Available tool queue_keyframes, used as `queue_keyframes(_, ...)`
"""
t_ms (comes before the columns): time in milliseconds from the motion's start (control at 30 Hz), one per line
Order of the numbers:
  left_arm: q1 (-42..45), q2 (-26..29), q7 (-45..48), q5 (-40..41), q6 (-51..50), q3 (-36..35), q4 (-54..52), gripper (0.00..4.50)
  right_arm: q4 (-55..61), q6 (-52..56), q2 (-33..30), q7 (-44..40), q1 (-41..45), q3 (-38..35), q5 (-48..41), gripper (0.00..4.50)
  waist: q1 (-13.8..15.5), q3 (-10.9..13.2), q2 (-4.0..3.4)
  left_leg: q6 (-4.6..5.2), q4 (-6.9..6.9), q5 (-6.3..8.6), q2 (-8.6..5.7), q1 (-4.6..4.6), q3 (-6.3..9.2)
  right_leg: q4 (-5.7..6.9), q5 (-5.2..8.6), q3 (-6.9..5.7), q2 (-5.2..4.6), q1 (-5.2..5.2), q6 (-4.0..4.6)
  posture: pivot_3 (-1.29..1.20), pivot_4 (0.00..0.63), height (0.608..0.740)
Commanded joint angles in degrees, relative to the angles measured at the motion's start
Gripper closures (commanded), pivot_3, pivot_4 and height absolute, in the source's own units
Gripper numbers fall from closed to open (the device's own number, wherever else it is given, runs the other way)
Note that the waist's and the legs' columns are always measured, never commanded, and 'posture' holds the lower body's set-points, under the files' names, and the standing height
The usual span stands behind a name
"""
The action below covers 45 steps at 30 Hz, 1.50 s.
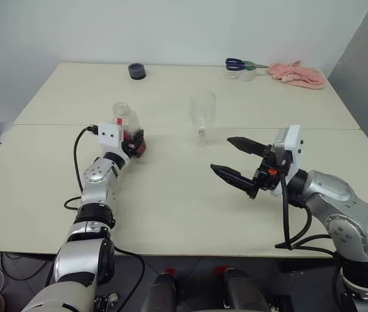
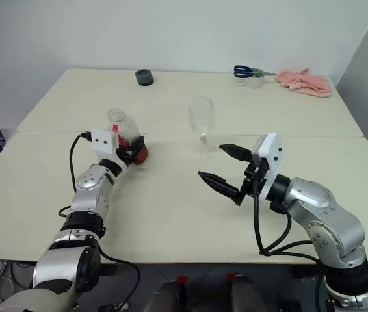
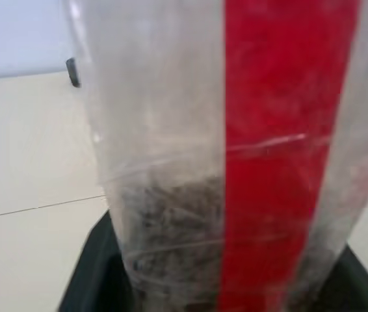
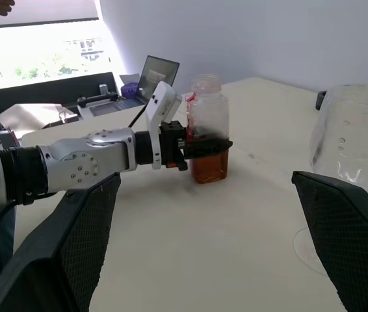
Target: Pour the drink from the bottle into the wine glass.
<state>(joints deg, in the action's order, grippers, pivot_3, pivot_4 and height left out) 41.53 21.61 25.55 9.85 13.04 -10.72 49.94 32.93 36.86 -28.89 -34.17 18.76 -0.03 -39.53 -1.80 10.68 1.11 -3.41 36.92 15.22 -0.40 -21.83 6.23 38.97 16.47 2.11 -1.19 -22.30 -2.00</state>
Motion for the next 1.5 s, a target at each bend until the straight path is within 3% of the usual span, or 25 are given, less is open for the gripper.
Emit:
queue_keyframes(33,0.4,1.6,0.1,-0.4,1.1,-0.7,1.0,2.87,2.6,-0.4,-0.4,0.4,0.4,-1.7,-1.1,0.00,-0.1,0.0,0.00,0.00,0.00,0.00,0.01,0.01,-0.01,0.00,0.00,0.00,0.00,0.00,0.00,0.00,0.150,0.740)
queue_keyframes(267,2.5,4.4,-1.5,-2.6,0.4,0.5,-2.6,2.87,2.3,-1.2,-0.1,1.1,1.3,-2.1,-0.6,0.00,-0.1,0.0,0.00,0.00,0.00,0.00,0.03,0.02,0.00,0.04,0.00,0.00,0.03,-0.01,0.00,0.00,0.150,0.740)
queue_keyframes(567,14.9,6.9,2.2,-8.4,-2.2,6.6,-3.1,2.87,-1.8,-5.2,3.1,5.2,4.3,-2.6,4.0,0.00,0.3,0.1,0.11,0.00,0.05,0.00,-0.05,-0.13,0.12,0.00,0.00,-0.13,0.00,-0.02,0.00,0.00,0.150,0.740)
queue_keyframes(967,27.0,4.9,7.1,-16.4,3.5,15.5,7.3,2.87,-10.4,-16.6,9.9,9.2,4.7,-0.6,15.8,0.00,-0.7,0.1,0.11,0.00,-0.03,0.00,-0.03,-0.20,-0.13,0.06,0.00,0.10,0.03,-0.30,0.01,0.00,0.150,0.740)
queue_keyframes(1200,31.3,5.4,3.9,-23.1,8.7,19.8,12.9,2.87,-9.3,-17.3,10.6,9.4,2.8,-0.1,17.3,0.00,-0.6,0.1,0.11,-0.08,0.16,-0.07,-0.05,-0.97,-0.10,0.22,-0.05,0.09,0.03,-1.01,0.00,0.00,0.150,0.740)
queue_keyframes(1500,36.5,6.3,-1.5,-31.5,13.2,24.9,17.4,2.87,-8.5,-17.7,11.5,9.5,1.4,0.4,18.5,0.00,-0.7,0.1,0.11,-0.19,0.11,-0.13,-0.08,-1.04,-0.13,0.15,-0.05,0.10,0.01,-1.06,0.00,0.00,0.150,0.740)
